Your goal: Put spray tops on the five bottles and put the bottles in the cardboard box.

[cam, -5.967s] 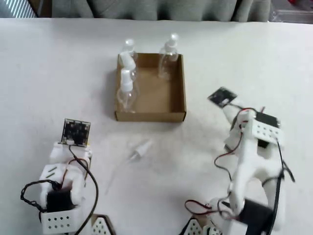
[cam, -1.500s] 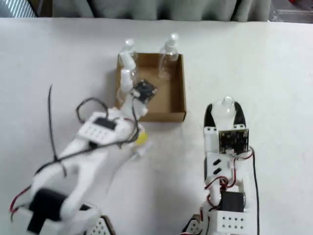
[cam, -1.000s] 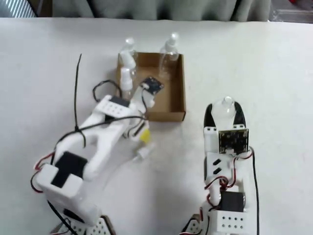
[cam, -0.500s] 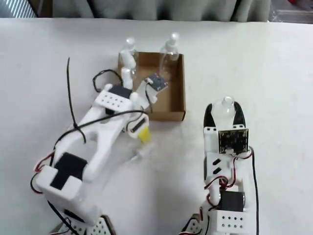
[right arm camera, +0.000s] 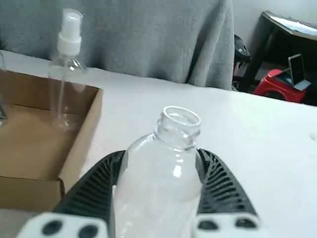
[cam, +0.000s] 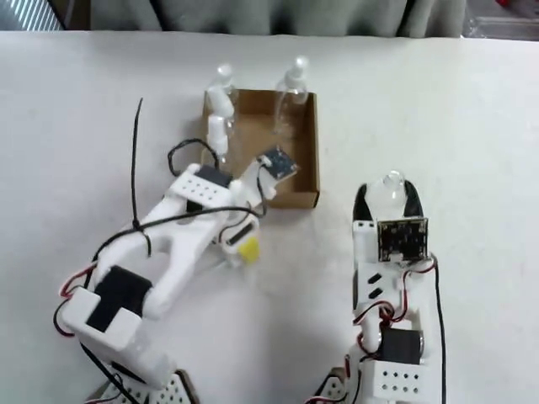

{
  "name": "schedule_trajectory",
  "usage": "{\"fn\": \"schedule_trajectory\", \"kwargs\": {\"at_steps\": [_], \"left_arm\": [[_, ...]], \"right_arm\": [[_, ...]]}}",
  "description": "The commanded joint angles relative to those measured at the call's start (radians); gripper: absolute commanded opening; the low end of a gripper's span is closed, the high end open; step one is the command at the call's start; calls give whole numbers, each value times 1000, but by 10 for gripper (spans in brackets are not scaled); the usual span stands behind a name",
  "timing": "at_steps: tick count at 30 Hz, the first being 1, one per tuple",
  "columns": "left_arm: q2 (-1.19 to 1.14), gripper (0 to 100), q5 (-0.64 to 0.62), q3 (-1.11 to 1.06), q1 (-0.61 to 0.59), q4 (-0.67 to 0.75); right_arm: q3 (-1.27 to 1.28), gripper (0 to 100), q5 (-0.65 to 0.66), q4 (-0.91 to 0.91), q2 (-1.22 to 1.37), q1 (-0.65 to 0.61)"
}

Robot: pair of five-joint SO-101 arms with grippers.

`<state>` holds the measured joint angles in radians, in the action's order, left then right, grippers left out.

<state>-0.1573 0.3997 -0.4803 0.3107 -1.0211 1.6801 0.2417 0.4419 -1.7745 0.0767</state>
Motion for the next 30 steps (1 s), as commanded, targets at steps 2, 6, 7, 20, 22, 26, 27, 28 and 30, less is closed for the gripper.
{"fn": "schedule_trajectory", "kwargs": {"at_steps": [2, 6, 7, 20, 22, 26, 27, 28, 30], "left_arm": [[51, 283, 12, 8, -19, 29], [51, 283, 12, 6, -24, 29], [51, 283, 12, 5, -24, 29], [51, 283, 12, 2, -24, 29], [50, 283, 14, 2, -24, 29], [47, 283, 14, 2, -24, 29], [47, 283, 14, 2, -24, 29], [47, 283, 14, 2, -24, 29], [47, 283, 14, 2, -24, 29]], "right_arm": [[-132, 16, 14, 142, -25, 73], [-270, 16, 64, 303, -25, 79], [-299, 16, 81, 332, -24, 81], [-559, 16, 245, 467, 418, 239], [-612, 16, 247, 475, 530, 265], [-747, 16, 249, 575, 720, 312], [-781, 16, 249, 608, 763, 323], [-816, 16, 249, 641, 802, 335], [-884, 18, 265, 696, 875, 361]]}}
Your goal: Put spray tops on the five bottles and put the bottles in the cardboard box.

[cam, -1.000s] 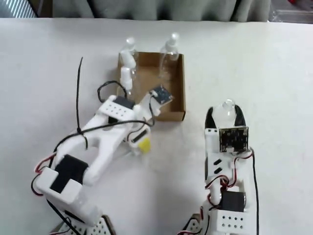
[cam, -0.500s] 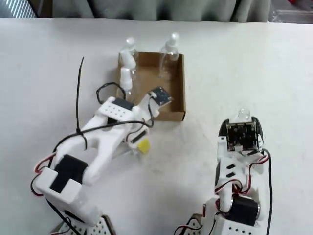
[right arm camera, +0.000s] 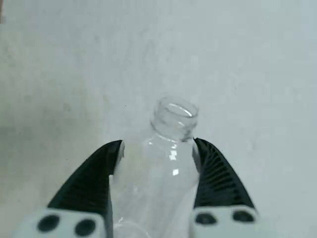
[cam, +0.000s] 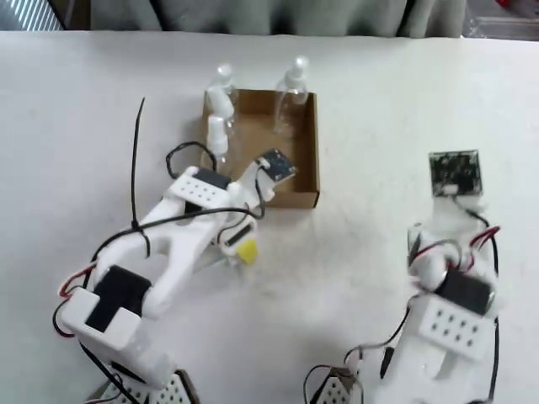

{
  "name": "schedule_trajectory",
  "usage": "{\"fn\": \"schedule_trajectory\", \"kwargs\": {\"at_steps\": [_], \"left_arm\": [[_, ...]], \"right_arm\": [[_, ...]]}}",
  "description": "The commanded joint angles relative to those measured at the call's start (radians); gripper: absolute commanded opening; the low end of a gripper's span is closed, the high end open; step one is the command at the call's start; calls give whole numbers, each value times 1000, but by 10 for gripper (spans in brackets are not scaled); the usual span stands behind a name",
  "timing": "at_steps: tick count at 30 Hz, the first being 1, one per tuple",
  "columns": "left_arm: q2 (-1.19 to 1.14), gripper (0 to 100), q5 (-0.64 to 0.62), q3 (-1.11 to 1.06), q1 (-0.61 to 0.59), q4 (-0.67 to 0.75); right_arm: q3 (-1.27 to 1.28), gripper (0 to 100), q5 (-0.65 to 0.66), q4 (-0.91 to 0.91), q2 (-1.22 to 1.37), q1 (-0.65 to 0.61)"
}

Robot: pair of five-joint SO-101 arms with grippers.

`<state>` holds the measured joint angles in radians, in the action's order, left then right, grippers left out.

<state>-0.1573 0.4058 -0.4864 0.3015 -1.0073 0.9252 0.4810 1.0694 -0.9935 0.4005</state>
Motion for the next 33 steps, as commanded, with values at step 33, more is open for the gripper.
{"fn": "schedule_trajectory", "kwargs": {"at_steps": [33], "left_arm": [[45, 283, 12, 8, -15, 11]], "right_arm": [[-310, 204, 331, -18, 711, 148]]}}
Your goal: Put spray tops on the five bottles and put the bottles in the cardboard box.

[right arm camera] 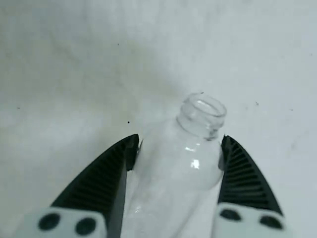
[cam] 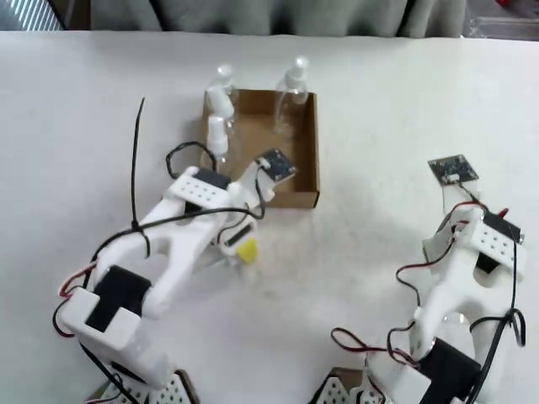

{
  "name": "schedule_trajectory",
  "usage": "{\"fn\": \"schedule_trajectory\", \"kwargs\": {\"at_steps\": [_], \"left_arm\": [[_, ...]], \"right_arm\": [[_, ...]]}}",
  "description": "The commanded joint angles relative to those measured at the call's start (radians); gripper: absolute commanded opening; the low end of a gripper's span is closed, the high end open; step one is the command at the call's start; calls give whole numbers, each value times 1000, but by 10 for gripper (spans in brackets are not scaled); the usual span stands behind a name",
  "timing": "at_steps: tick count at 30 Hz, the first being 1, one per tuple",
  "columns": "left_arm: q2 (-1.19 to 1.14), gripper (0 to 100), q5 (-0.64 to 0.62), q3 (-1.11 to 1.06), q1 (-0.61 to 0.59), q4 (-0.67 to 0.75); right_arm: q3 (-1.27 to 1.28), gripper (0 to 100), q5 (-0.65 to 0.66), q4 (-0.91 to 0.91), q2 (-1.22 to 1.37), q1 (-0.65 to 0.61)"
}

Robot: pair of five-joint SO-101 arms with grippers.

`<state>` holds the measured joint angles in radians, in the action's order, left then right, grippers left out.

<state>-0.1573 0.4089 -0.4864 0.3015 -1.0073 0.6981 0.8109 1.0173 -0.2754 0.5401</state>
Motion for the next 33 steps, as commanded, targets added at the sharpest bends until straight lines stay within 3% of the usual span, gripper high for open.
{"fn": "schedule_trajectory", "kwargs": {"at_steps": [1, 4, 15, 23, 33], "left_arm": [[45, 283, 9, 8, -15, 11], [45, 283, 11, 8, -15, 11], [45, 283, 11, 8, -15, 11], [45, 283, 11, 8, -15, 9], [45, 283, 12, 8, -15, 9]], "right_arm": [[-100, 228, 2, 64, -7, 10], [-137, 286, -15, 127, -7, 10], [-150, 287, -26, 130, -18, 30], [-245, 207, -17, 239, -31, 206], [-339, 259, -141, 214, 163, 145]]}}
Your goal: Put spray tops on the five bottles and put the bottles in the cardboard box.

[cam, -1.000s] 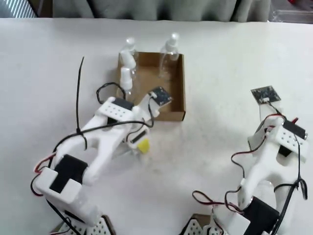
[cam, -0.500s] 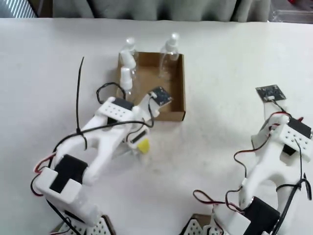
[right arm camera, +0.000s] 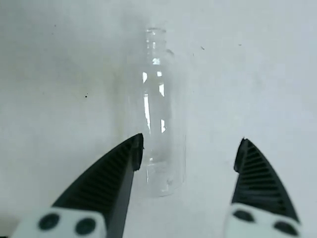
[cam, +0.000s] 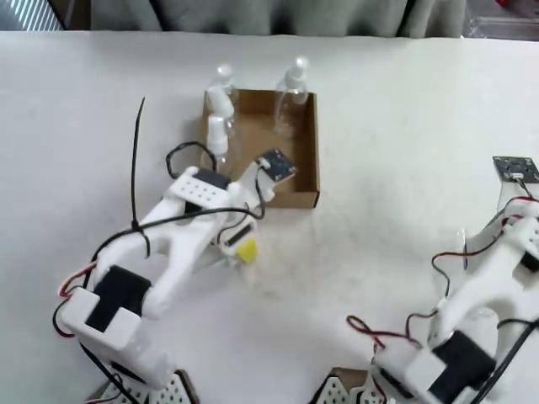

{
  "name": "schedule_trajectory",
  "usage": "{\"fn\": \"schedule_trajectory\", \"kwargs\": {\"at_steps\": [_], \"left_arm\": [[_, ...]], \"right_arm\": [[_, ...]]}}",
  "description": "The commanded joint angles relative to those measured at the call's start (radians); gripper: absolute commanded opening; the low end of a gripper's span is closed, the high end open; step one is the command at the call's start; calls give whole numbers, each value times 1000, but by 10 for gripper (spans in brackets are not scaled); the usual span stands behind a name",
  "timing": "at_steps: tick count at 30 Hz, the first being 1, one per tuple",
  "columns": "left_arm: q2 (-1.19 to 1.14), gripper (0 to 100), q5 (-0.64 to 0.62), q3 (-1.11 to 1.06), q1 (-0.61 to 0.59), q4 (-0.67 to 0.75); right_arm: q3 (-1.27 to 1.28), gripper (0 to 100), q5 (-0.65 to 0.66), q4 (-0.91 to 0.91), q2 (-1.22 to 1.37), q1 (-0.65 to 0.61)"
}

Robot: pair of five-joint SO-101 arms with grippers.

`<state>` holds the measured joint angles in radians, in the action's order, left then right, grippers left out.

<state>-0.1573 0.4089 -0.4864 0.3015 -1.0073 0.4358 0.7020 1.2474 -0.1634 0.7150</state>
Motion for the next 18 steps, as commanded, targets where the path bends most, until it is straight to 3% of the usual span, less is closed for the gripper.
{"fn": "schedule_trajectory", "kwargs": {"at_steps": [1, 8, 18], "left_arm": [[45, 283, 12, 8, -15, 9], [45, 283, 12, 8, -16, 11], [44, 283, 18, 8, -16, 14]], "right_arm": [[-97, 259, -46, -16, 84, -36], [-201, 260, -74, -10, 272, -64], [-212, 259, -75, -1, 318, -67]]}}
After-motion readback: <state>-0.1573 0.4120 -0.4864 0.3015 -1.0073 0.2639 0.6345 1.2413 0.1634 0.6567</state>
